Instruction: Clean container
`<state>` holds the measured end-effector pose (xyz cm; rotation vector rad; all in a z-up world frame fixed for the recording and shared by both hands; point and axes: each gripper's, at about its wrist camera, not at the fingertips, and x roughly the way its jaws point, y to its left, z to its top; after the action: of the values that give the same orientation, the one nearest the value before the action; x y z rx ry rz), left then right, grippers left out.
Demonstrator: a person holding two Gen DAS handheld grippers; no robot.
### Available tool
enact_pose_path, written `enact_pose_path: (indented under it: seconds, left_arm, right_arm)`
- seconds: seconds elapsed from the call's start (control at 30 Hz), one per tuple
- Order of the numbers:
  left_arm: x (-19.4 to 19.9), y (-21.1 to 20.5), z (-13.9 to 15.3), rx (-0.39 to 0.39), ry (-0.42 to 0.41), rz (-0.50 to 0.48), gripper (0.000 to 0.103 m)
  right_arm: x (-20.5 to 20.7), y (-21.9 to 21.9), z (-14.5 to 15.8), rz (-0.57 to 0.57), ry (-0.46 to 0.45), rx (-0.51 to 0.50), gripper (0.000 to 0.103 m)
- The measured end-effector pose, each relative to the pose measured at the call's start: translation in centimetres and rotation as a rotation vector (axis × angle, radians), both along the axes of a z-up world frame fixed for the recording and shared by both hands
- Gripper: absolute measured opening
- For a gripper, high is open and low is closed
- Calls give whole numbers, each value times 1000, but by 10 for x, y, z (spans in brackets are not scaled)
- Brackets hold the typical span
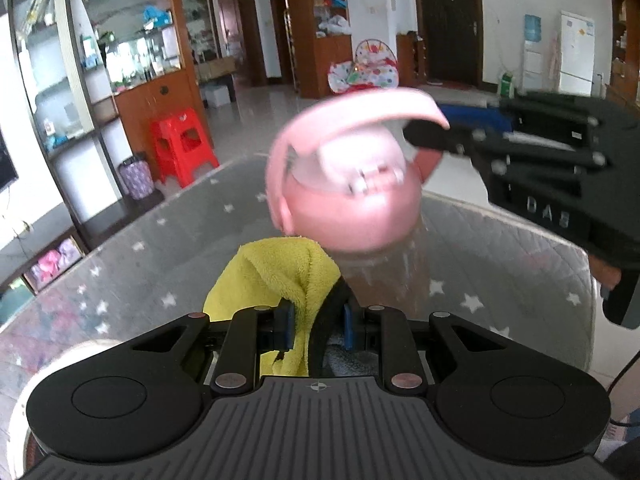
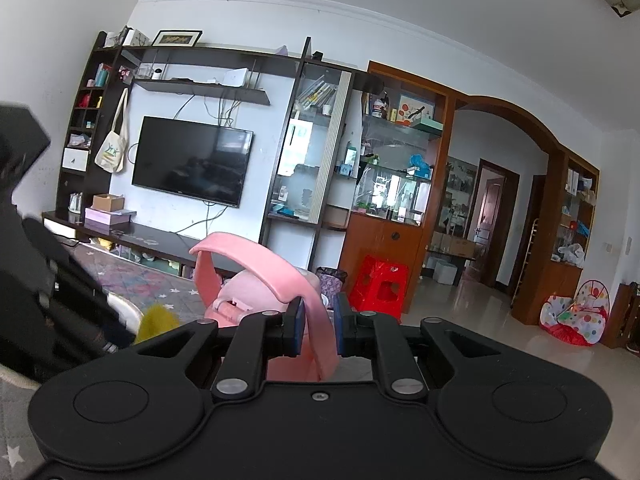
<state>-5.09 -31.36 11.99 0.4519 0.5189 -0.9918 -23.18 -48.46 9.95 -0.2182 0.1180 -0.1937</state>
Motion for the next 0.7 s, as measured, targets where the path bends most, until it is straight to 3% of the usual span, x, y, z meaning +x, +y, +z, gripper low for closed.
enact_pose_path:
  seconds: [0.7]
  left_arm:
    - [-6,-5,-28,29,47,-28,23]
  right_arm:
    - [13,-10,12,-3,2,-28,12]
